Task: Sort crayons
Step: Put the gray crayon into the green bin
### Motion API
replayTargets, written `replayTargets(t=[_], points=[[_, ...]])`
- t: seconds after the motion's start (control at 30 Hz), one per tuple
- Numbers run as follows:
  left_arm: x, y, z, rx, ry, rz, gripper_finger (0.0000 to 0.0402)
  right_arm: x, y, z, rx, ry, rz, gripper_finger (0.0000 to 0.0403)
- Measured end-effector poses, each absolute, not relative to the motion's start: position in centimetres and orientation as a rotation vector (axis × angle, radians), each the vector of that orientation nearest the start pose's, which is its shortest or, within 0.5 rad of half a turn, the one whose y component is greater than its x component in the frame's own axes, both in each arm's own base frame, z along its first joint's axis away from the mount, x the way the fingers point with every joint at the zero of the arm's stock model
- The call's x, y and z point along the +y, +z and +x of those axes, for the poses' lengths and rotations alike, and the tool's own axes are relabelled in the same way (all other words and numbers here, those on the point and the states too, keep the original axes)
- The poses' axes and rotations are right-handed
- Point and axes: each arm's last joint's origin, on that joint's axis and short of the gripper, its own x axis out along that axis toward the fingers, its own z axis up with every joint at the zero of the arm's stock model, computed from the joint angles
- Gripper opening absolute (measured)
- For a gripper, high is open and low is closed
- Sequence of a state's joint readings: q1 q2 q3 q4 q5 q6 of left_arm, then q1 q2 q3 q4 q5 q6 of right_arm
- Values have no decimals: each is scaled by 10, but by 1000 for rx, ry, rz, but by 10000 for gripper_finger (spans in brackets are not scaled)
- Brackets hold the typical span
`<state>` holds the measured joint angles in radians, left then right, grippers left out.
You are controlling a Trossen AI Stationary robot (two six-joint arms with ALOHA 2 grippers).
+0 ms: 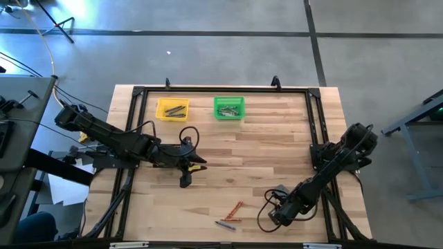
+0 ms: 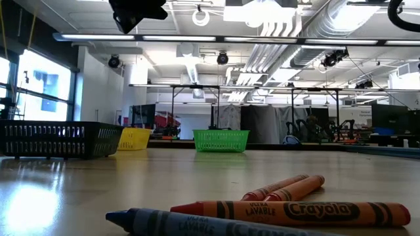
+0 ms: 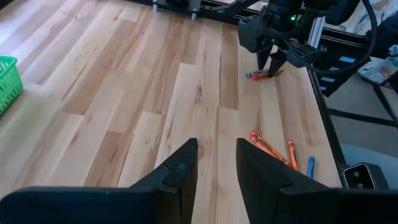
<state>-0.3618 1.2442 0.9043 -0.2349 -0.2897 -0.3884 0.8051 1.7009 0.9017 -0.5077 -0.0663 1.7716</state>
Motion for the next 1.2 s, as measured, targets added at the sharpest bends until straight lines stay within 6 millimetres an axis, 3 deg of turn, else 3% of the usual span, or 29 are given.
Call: replayTargets(t=[0.27, 0.77, 1.2], points=[[-87, 277, 252, 548, 34, -187, 97, 205, 154, 203, 1263, -514, 940, 140], [-86, 276, 252, 559, 37, -183, 97, 198, 153, 205, 1239, -572, 922, 140], [-86, 274, 251, 577, 36, -160, 97, 206, 135, 213, 1246, -571, 921, 140]])
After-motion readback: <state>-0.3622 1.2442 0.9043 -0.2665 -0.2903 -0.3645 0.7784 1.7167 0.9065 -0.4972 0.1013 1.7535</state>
